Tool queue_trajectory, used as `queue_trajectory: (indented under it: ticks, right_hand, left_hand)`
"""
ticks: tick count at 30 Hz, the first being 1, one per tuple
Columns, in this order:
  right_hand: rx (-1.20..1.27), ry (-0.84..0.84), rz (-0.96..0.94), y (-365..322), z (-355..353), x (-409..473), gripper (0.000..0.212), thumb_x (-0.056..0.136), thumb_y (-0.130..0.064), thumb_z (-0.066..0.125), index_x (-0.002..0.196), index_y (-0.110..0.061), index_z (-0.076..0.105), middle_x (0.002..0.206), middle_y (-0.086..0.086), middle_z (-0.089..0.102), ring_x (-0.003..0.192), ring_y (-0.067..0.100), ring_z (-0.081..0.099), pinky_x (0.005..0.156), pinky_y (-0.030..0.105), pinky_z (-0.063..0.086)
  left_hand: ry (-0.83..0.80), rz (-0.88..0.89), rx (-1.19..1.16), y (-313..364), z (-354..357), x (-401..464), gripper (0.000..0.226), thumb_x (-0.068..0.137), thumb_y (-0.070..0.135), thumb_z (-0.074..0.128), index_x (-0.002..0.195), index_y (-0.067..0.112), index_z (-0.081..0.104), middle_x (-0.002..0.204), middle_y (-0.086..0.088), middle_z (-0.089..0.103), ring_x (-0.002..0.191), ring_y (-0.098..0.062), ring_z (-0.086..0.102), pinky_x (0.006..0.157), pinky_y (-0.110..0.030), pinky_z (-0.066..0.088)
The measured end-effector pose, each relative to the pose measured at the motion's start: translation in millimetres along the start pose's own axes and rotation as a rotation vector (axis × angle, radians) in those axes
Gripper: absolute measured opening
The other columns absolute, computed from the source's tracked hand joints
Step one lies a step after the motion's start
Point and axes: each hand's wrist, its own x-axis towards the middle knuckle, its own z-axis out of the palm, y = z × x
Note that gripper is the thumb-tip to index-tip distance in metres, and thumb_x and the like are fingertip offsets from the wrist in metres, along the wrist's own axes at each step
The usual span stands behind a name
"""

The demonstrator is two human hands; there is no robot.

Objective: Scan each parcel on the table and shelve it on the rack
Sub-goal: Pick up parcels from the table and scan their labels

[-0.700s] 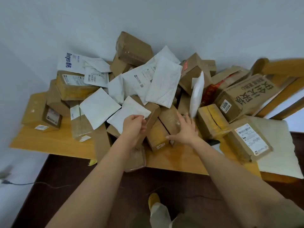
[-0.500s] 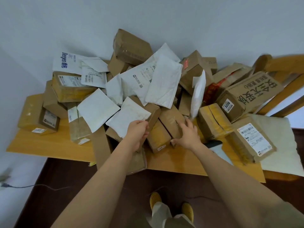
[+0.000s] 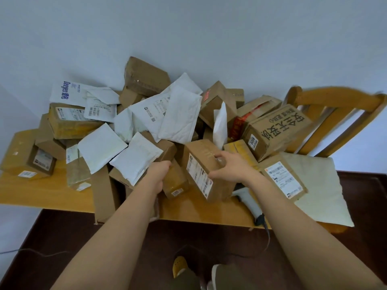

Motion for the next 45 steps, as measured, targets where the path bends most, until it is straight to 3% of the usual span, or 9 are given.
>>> queue_trajectory:
  ticks: [4,11,15,17,22,26,32,38,45]
  right_hand:
    - [0.431,-0.109,-0.024,15,-36,-26,0.072,0.079,-0.033,0.079,0.142,-0.035,0.043,0.131,-0.008,0.04,0.112,0.018,0.05,0.073,0.034,0.061]
    - [1.042,-0.316,-0.096,46,-33,-42,0.061,0.088,-0.012,0.069,0.142,-0.027,0.044,0.141,0.007,0.052,0.121,0.029,0.057,0.084,0.049,0.058]
    - [1.084,-0.349,-0.129,55,-23,-49,0.029,0.085,-0.048,0.065,0.111,-0.036,0.067,0.103,-0.008,0.073,0.103,0.015,0.062,0.102,0.046,0.045]
    - [0.987,-0.188,0.007,70,-3,-36,0.039,0.089,-0.057,0.057,0.118,-0.032,0.063,0.115,-0.007,0.069,0.108,0.012,0.06,0.105,0.041,0.039]
    - [0.067,0.136,0.257,145,79,8,0.063,0.097,-0.034,0.051,0.15,-0.009,0.028,0.148,0.016,0.038,0.137,0.035,0.031,0.11,0.045,0.031]
    - [0.035,0.155,0.293,176,109,13,0.066,0.095,-0.015,0.05,0.153,-0.008,0.019,0.149,0.017,0.033,0.141,0.034,0.024,0.112,0.049,0.03]
    - [-0.079,0.156,0.248,192,112,38,0.056,0.086,-0.019,0.067,0.135,-0.004,0.043,0.135,0.021,0.048,0.129,0.038,0.04,0.104,0.041,0.033]
    - [0.423,0.067,0.238,158,114,17,0.02,0.081,-0.004,0.071,0.098,-0.007,0.061,0.094,0.014,0.062,0.078,0.025,0.057,0.062,0.035,0.047]
    - [1.015,0.015,-0.13,57,66,-32,0.026,0.084,-0.004,0.075,0.102,-0.015,0.059,0.101,0.015,0.073,0.076,0.021,0.063,0.072,0.035,0.056]
  left_hand:
    - [-0.182,0.052,-0.1,-8,11,-22,0.057,0.093,0.051,0.059,0.134,0.012,0.055,0.129,-0.009,0.061,0.119,-0.03,0.054,0.105,-0.046,0.044]
    - [-0.587,0.131,-0.262,-30,31,-63,0.095,0.058,0.061,0.085,0.139,0.028,0.049,0.129,-0.008,0.066,0.121,-0.032,0.061,0.098,-0.06,0.046]
    - [-0.456,0.175,-0.327,-43,37,-69,0.089,0.067,0.042,0.086,0.142,0.031,0.041,0.12,-0.006,0.071,0.111,-0.03,0.067,0.081,-0.053,0.055]
    - [-0.339,0.169,-0.336,-55,37,-68,0.092,0.064,0.042,0.085,0.142,0.036,0.038,0.112,-0.003,0.074,0.104,-0.028,0.069,0.082,-0.05,0.055]
    - [-0.262,0.058,-0.325,-99,31,-69,0.062,0.082,0.047,0.071,0.137,0.034,0.047,0.115,0.0,0.073,0.11,-0.025,0.067,0.088,-0.051,0.052]
    - [-0.213,-0.02,-0.388,-116,26,-72,0.047,0.092,0.043,0.059,0.135,0.029,0.05,0.114,0.0,0.073,0.104,-0.023,0.068,0.078,-0.046,0.054]
    - [-0.2,-0.019,-0.371,-125,14,-81,0.045,0.095,0.038,0.054,0.138,0.026,0.047,0.116,-0.001,0.073,0.1,-0.019,0.071,0.072,-0.038,0.055]
    - [-0.14,0.032,-0.316,-126,-9,-87,0.065,0.088,0.033,0.068,0.143,0.029,0.035,0.116,0.001,0.072,0.106,-0.022,0.07,0.084,-0.048,0.056]
    - [-0.095,0.122,0.271,-95,-73,-116,0.095,0.072,0.024,0.086,0.146,0.023,0.028,0.116,0.001,0.064,0.095,-0.019,0.069,0.07,-0.034,0.056]
